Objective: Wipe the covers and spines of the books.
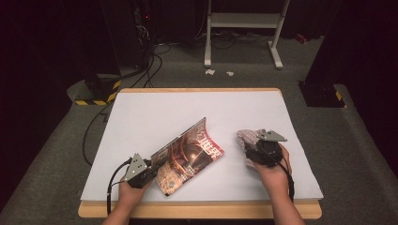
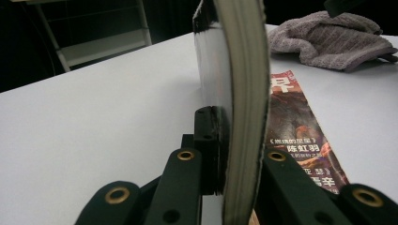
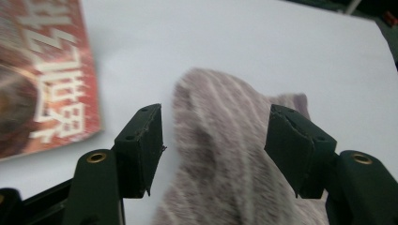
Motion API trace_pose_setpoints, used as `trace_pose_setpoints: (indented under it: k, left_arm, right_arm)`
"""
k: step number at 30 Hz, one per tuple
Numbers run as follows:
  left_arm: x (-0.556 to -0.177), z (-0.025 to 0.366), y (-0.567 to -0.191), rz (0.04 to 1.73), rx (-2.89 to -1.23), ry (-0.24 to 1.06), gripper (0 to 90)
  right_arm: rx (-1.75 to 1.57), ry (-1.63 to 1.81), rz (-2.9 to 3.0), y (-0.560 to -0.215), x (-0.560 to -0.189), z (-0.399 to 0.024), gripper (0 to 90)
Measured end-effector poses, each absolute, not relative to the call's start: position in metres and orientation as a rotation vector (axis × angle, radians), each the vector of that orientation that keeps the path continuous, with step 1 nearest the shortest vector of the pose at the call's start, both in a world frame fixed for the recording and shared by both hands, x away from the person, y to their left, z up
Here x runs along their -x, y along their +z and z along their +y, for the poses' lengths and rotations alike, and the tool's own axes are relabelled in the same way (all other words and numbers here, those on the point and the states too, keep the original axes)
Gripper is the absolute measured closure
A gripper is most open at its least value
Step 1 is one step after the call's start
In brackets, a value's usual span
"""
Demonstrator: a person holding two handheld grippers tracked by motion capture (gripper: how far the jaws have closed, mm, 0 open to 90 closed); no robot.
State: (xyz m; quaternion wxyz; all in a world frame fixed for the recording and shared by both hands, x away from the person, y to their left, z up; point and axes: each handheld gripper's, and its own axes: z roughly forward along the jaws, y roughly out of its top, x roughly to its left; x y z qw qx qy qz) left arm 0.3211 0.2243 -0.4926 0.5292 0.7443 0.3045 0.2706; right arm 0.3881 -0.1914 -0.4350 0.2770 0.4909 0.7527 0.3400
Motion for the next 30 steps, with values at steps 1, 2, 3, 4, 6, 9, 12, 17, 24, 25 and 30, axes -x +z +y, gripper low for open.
trace_pose_setpoints:
  k: [1, 2, 3, 4, 6, 9, 12, 17, 24, 25, 30]
  left_arm:
    - [-0.321, 0.224, -0.493, 0.727, -1.778, 0.646, 83.2]
    - [-0.321, 0.224, -0.493, 0.728, -1.777, 0.646, 83.2]
    - [-0.321, 0.224, -0.493, 0.728, -1.777, 0.646, 83.2]
    - [-0.321, 0.224, -0.493, 0.727, -1.778, 0.646, 83.2]
    - [-0.321, 0.224, -0.492, 0.729, -1.777, 0.645, 83.2]
    - [-0.321, 0.224, -0.492, 0.741, -1.777, 0.645, 83.3]
    - [-0.322, 0.224, -0.492, 0.76, -1.771, 0.635, 83.4]
    - [-0.325, 0.224, -0.488, 0.797, -1.748, 0.611, 83.6]
    - [-0.328, 0.218, -0.474, 0.844, -1.705, 0.607, 83.9]
    - [-0.329, 0.218, -0.472, 0.849, -1.699, 0.602, 83.9]
    - [-0.334, 0.214, -0.455, 0.846, -1.647, 0.622, 84.0]
  right_arm:
    - [-1.318, 0.913, 2.021, -0.435, -0.388, -0.191, 36.6]
    - [-1.284, 0.938, 2.032, -0.431, -0.383, -0.183, 36.8]
    - [-1.284, 0.938, 2.032, -0.431, -0.383, -0.183, 36.8]
    - [-1.257, 0.956, 2.047, -0.429, -0.378, -0.175, 37.2]
    - [-1.235, 0.972, 2.058, -0.431, -0.373, -0.168, 38.1]
    - [-1.219, 0.985, 2.07, -0.443, -0.362, -0.157, 39.9]
    - [-1.195, 0.989, 2.118, -0.463, -0.35, -0.145, 41.2]
    - [-1.14, 0.995, 2.178, -0.486, -0.338, -0.135, 42.9]
    - [-1.134, 1.04, 2.204, -0.494, -0.331, -0.141, 43.2]
    - [-1.136, 1.043, 2.205, -0.494, -0.331, -0.142, 43.2]
    - [-1.157, 1.084, 2.2, -0.492, -0.332, -0.148, 43.5]
